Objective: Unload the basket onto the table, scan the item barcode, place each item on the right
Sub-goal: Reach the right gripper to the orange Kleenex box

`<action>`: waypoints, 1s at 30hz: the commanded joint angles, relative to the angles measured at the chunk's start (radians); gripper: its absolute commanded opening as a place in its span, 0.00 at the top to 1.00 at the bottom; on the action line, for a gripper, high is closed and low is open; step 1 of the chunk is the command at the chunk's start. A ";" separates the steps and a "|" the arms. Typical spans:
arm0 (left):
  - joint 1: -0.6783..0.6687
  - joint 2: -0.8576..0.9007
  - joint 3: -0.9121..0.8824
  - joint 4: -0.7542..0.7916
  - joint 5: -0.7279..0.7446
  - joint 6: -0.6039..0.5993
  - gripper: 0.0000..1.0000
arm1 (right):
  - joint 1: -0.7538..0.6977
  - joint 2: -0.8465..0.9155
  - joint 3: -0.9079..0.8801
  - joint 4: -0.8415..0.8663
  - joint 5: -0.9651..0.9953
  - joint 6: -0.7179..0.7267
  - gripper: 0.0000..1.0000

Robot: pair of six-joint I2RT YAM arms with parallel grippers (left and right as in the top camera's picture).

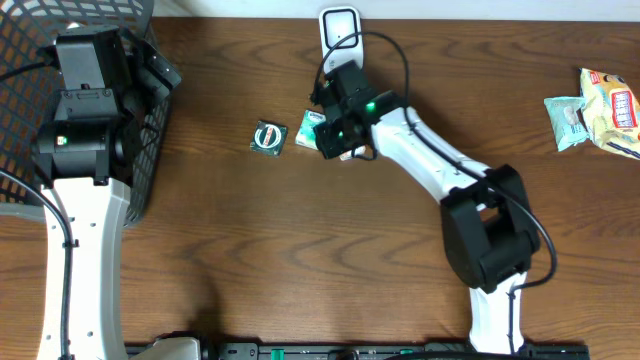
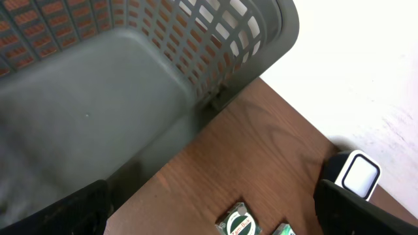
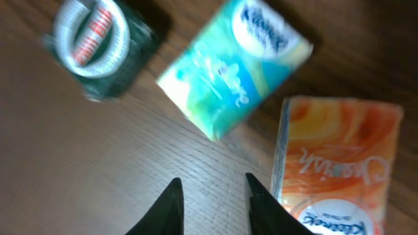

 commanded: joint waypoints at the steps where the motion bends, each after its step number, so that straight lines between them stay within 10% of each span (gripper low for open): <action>1: 0.004 -0.005 0.002 -0.003 -0.002 -0.012 0.02 | 0.023 0.035 -0.010 -0.014 0.166 0.037 0.78; 16: 0.004 -0.005 0.002 -0.003 -0.002 -0.012 0.02 | -0.024 0.037 0.000 -0.138 0.610 0.194 0.85; 30: 0.004 -0.005 0.002 -0.003 -0.002 -0.012 0.02 | -0.029 0.012 -0.011 -0.176 0.097 0.201 0.76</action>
